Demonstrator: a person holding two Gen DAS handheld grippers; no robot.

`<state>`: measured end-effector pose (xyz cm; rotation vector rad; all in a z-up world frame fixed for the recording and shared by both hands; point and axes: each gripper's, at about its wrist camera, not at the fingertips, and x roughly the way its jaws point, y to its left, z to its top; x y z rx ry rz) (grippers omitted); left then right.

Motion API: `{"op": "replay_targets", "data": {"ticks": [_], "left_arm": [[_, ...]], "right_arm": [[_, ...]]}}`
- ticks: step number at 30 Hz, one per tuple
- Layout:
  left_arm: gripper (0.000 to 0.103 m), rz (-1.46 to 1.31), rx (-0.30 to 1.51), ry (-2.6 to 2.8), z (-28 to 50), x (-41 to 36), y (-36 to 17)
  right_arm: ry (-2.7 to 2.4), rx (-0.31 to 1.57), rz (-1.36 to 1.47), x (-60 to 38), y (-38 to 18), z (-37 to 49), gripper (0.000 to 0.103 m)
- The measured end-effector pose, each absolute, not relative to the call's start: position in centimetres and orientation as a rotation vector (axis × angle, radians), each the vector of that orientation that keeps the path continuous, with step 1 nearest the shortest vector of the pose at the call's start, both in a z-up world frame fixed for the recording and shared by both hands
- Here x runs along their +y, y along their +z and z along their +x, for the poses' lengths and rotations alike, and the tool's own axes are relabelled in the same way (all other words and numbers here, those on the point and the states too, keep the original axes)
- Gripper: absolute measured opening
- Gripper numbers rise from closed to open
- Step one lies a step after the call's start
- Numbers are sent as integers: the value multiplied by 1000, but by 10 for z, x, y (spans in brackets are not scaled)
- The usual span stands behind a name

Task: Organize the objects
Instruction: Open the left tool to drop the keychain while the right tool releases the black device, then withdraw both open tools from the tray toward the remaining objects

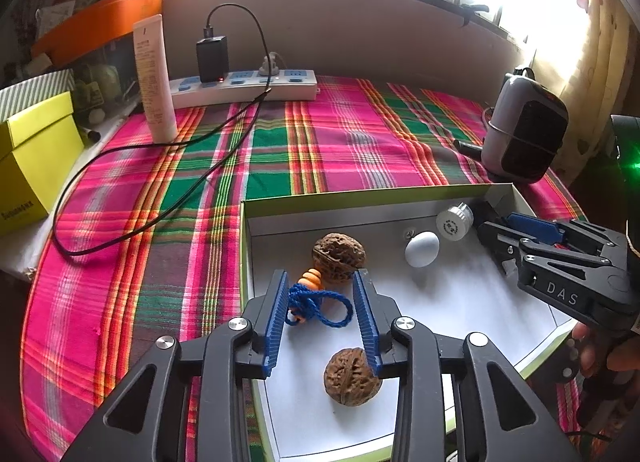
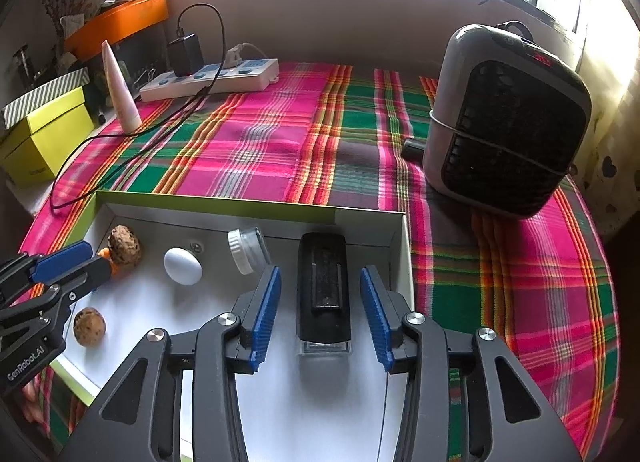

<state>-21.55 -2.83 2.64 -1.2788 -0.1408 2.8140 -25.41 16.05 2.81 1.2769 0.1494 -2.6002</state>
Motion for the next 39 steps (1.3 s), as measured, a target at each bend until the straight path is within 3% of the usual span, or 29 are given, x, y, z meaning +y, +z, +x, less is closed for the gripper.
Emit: {"op": "replay_targets", "data": {"ticks": [10, 39], "left_arm": [[38, -1264, -155, 2827, -207, -27, 32], [39, -1189, -157, 2853, -149, -20, 52]], "right_arm": [[-2614, 141, 1258, 161, 34, -244, 43], [-2678, 92, 1152, 158, 55, -182, 43]]}}
